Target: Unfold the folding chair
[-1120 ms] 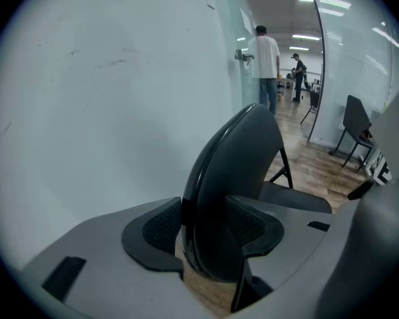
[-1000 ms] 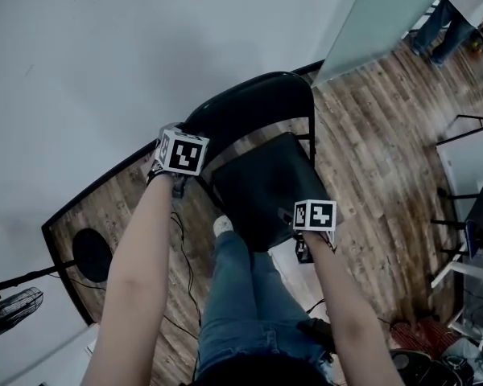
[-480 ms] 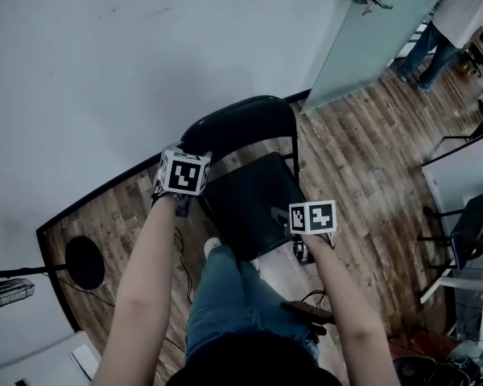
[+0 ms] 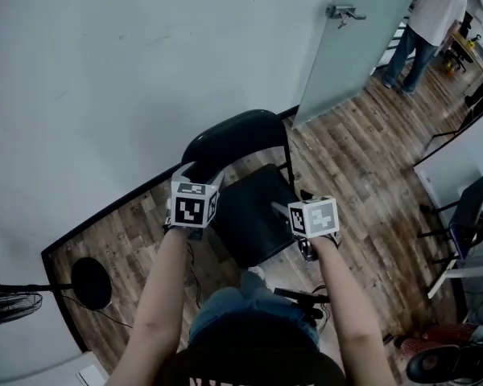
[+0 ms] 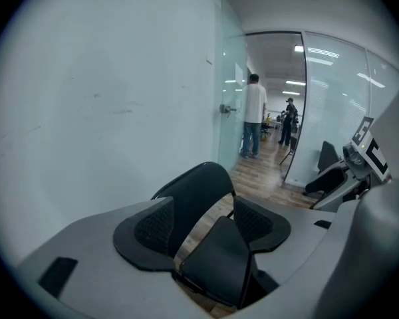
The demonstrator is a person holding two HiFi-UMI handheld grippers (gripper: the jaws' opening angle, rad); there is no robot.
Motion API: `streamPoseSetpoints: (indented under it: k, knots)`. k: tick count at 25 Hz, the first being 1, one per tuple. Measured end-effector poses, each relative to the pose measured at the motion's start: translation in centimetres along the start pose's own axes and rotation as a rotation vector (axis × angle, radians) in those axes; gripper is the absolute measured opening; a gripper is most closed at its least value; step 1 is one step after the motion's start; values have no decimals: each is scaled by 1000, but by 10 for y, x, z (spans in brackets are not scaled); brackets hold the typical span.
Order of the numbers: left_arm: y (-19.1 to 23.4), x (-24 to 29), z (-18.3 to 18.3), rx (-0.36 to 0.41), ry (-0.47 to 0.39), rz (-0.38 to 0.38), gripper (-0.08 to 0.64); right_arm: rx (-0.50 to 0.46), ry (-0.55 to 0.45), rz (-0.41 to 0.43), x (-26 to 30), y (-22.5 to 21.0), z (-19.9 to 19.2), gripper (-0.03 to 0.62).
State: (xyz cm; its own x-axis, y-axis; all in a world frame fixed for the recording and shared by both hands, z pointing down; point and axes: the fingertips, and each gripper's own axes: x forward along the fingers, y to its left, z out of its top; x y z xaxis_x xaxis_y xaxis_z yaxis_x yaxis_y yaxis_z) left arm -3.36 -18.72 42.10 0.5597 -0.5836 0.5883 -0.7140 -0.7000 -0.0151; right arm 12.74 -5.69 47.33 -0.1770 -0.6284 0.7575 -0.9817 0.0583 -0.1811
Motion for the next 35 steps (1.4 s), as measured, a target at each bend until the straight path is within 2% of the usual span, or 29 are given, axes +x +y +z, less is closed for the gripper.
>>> streamPoseSetpoints:
  k: [4, 9, 12, 15, 21, 25, 29, 33, 34, 35]
  knots:
    - [-13, -36, 9, 26, -67, -29, 273, -48, -108, 6, -29, 32, 18, 371]
    - [-23, -81, 12, 34, -167, -59, 261, -77, -240, -31, -70, 68, 28, 353]
    - [-26, -105, 11, 90, -206, -84, 259, -79, -313, -58, -92, 88, 33, 351]
    - [-29, -132, 10, 152, -255, -89, 261, -87, -375, -88, -115, 108, 31, 348]
    - [-23, -191, 12, 175, -394, -95, 261, -92, -510, -144, -168, 141, 21, 321]
    - [-22, -226, 15, 231, -500, -86, 259, -101, -564, -220, -206, 143, 6, 305]
    - [-17, -252, 19, 222, -596, -70, 254, -182, -632, -338, -244, 140, 0, 267]
    - [-4, -275, 30, 191, -680, -6, 167, -215, -726, -423, -278, 137, 4, 219]
    - [-1, -279, 32, 188, -691, 19, 126, -214, -749, -439, -285, 136, 4, 206]
    - [2, -283, 33, 191, -699, 45, 49, -214, -769, -450, -290, 135, 4, 183]
